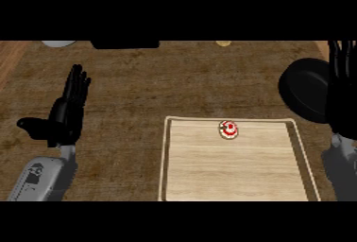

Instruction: Pick the cupcake from the tray and place it in the pot

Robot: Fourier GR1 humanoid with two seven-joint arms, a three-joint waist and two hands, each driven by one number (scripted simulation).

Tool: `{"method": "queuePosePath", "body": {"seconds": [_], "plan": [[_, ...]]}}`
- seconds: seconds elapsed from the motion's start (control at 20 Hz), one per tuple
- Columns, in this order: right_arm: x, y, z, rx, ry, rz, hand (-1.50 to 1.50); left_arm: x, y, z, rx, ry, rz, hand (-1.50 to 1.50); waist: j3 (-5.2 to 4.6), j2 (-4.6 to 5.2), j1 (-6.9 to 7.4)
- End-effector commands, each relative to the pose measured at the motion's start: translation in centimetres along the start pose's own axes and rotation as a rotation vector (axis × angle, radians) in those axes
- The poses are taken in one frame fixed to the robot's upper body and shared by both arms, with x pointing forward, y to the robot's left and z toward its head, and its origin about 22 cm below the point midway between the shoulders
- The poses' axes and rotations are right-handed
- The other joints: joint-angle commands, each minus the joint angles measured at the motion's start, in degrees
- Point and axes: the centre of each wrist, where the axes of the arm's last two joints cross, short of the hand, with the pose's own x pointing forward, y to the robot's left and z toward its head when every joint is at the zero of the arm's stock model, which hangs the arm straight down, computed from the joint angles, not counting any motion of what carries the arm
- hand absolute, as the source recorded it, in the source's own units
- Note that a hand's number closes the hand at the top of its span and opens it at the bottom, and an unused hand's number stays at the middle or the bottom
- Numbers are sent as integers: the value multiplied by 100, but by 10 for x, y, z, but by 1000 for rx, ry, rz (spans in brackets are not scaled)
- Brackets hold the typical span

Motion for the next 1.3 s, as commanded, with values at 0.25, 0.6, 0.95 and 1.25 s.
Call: {"method": "queuePosePath", "body": {"seconds": [0.25, 0.6, 0.95, 1.25], "plan": [[-62, -77, 106, -249, 799, 342, 150, -22, 85, 30, 83, 231, -344, 0, -10, 51, 195], [-43, -68, 151, -147, 347, 961, -150, -28, 93, 52, 56, 342, -338, 0, -10, -39, 138], [9, -23, 130, -23, 539, 992, -150, -13, 79, 65, 45, 328, -326, 0, -18, -16, 234], [33, 17, 80, 150, 696, 1033, -150, -22, 70, 60, 26, 311, -335, 0, -19, 20, 319]]}}
